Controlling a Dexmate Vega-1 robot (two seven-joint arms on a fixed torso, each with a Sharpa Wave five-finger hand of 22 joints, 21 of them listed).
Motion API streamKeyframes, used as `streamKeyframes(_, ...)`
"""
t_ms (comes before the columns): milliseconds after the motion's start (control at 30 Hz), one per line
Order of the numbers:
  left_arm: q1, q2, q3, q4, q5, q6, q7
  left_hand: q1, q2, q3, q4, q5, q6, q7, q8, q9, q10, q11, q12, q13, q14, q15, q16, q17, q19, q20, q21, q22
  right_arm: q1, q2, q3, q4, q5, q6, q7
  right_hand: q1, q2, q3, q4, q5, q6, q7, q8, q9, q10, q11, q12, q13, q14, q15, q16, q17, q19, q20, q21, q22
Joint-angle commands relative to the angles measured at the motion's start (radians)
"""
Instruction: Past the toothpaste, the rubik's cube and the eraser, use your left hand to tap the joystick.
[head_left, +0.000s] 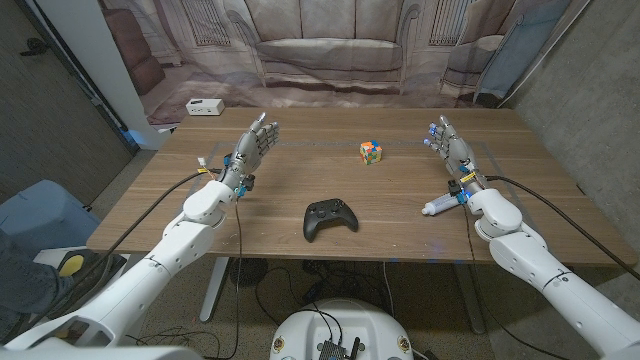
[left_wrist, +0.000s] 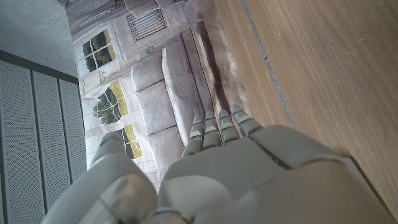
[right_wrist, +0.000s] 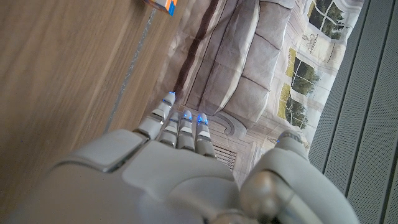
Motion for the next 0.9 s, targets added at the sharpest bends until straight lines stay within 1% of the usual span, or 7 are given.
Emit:
streamKeyframes(33, -0.005, -0.009, 0.006, -0.003, 0.007, 0.002, 0.016, -0.001, 0.007, -0.003, -0.004, 0.003, 0.013, -0.001, 0.01, 0.0, 0.014, 0.002, 0.008, 0.003, 0.01, -0.003, 0.009, 0.003, 0.011, 0.002, 0.009, 0.002, 0.018, 0.011, -0.005, 0.043, 0.026, 0.007, 0.028, -0.009, 0.001, 0.003, -0.006, -0.001, 0.002, -0.007, 0.007, 0.005, 0.004, -0.003, 0.002, 0.004, 0.005, -0.005, 0.004, 0.003, 0.003, 0.0, 0.005, 0.003)
streamKeyframes(100, -0.006, -0.011, 0.008, -0.003, 0.009, 0.002, 0.017, 0.0, 0.007, -0.003, -0.005, 0.003, 0.016, -0.001, 0.01, 0.0, 0.015, -0.003, 0.008, 0.003, 0.011, -0.003, 0.009, 0.003, 0.011, 0.002, 0.009, 0.002, 0.021, 0.01, -0.007, 0.047, 0.025, 0.007, 0.032, -0.009, 0.001, 0.003, -0.006, 0.0, 0.003, -0.006, 0.007, 0.005, 0.004, -0.004, 0.002, 0.004, 0.005, -0.005, 0.003, 0.003, 0.002, 0.0, 0.005, 0.003)
streamKeyframes(233, -0.006, -0.011, 0.01, -0.007, 0.012, 0.005, 0.022, 0.001, 0.009, -0.002, -0.006, 0.003, 0.023, -0.003, 0.011, 0.0, 0.015, -0.001, 0.008, 0.003, 0.013, -0.004, 0.008, 0.003, 0.011, 0.002, 0.009, 0.002, 0.029, 0.011, -0.01, 0.055, 0.03, 0.004, 0.04, -0.009, 0.002, 0.003, -0.007, 0.0, 0.003, -0.005, 0.007, 0.005, 0.004, -0.005, 0.001, 0.004, 0.003, -0.005, 0.002, 0.003, 0.001, 0.001, 0.004, 0.003)
streamKeyframes(600, 0.005, 0.007, 0.012, -0.043, 0.029, 0.033, 0.05, 0.004, 0.012, 0.0, -0.008, 0.003, 0.027, -0.004, 0.01, 0.0, 0.013, -0.002, 0.006, 0.003, 0.012, -0.005, 0.006, 0.003, 0.01, 0.002, 0.008, 0.002, 0.037, 0.008, -0.015, 0.068, 0.035, 0.002, 0.053, -0.01, 0.003, 0.003, -0.007, 0.0, 0.005, -0.003, 0.006, 0.005, 0.005, -0.005, 0.001, 0.004, 0.001, -0.006, 0.001, 0.003, -0.001, 0.0, 0.003, 0.003)
streamKeyframes(900, 0.008, 0.003, 0.012, -0.033, 0.019, 0.03, 0.04, 0.006, 0.013, 0.0, -0.01, 0.003, 0.029, -0.005, 0.008, 0.0, 0.015, -0.002, 0.006, 0.003, 0.011, -0.006, 0.005, 0.003, 0.01, 0.002, 0.008, 0.002, 0.017, -0.001, -0.009, 0.041, 0.031, -0.008, 0.031, -0.009, 0.005, 0.003, -0.007, 0.0, 0.006, -0.002, 0.006, 0.005, 0.005, -0.005, 0.0, 0.004, 0.0, -0.005, 0.0, 0.003, -0.001, 0.0, 0.002, 0.003)
